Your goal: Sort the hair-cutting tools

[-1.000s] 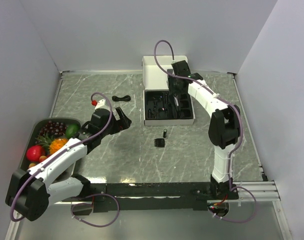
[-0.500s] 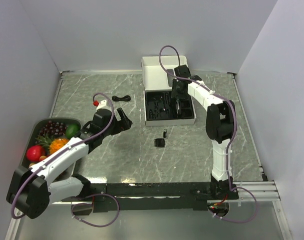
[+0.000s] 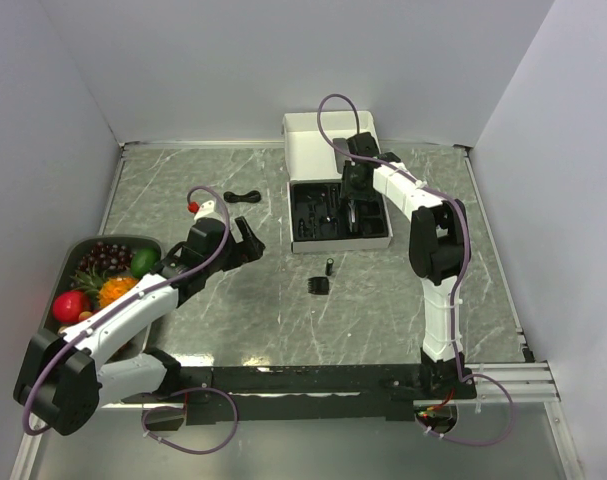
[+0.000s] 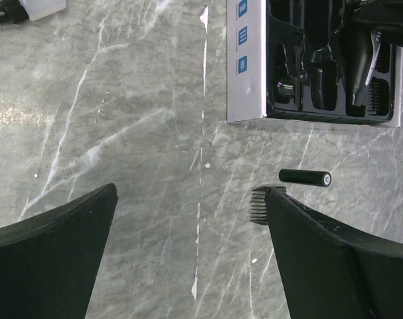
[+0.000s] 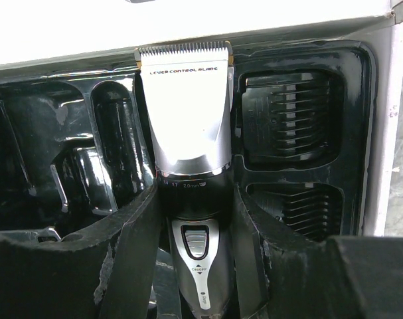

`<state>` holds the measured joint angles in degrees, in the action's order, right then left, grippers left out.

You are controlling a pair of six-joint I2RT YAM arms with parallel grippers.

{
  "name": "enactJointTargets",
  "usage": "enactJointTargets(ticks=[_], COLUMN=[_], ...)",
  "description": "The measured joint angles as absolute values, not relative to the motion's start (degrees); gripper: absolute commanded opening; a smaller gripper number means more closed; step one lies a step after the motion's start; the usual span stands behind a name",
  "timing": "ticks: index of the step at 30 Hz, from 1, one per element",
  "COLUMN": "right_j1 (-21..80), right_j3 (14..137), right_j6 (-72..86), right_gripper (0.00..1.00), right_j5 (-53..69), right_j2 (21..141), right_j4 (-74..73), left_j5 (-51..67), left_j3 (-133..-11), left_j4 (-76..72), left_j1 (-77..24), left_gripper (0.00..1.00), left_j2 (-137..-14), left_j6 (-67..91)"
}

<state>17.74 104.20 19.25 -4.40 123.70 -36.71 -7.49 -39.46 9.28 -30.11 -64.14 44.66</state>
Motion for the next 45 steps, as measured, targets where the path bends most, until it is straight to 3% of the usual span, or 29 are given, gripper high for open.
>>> enactJointTargets(ticks=[3, 4, 9, 17, 20, 22, 23, 26, 34, 45], right_j1=[17.74, 17.74, 17.8, 18.28, 18.68, 18.83, 18.9, 19.11, 19.16, 19.16], right_j3=[104.2, 104.2, 104.16, 104.16, 104.16, 104.16, 104.25, 105.93, 110.98, 106.89], right_j6=[19.22, 19.22, 19.18, 18.74, 18.59, 18.55, 18.41, 18.37, 18.15, 18.44], right_gripper=[0.51, 0.55, 0.65, 0.66, 0.61, 0.46, 0.27, 0.0, 0.0, 0.0], right_j5=[-4.43, -4.45, -4.97, -7.05, -7.73, -8.12, -8.29, -8.73, -9.26, -8.84], right_j2=[123.7, 123.7, 123.63, 122.52, 121.56, 120.88, 120.6, 120.31, 120.31, 121.25], right_j4=[-36.73, -36.73, -37.06, -38.72, -38.74, -38.74, -38.81, -39.75, -40.29, -39.31], left_j5=[-7.49, -7.49, -7.6, -7.79, -7.92, -8.01, -8.05, -8.23, -8.51, -8.69], left_j3=[-39.46, -39.46, -39.46, -39.46, -39.46, -39.46, -39.46, -39.46, -39.46, -39.46], left_j4=[9.28, 9.28, 9.28, 9.28, 9.28, 9.28, 9.28, 9.28, 9.28, 9.26], left_j1=[-30.15, -30.17, -30.22, -30.26, -30.26, -30.28, -30.3, -30.39, -30.46, -30.48], left_gripper=[0.99, 0.99, 0.99, 0.99, 0.99, 0.99, 1.0, 0.99, 0.99, 0.99], left_j2=[-64.55, -64.64, -64.66, -64.66, -64.66, -64.66, -64.66, -64.66, -64.66, -65.65], left_j6=[44.66, 44.66, 44.66, 44.66, 44.66, 44.66, 44.66, 44.66, 44.64, 44.64])
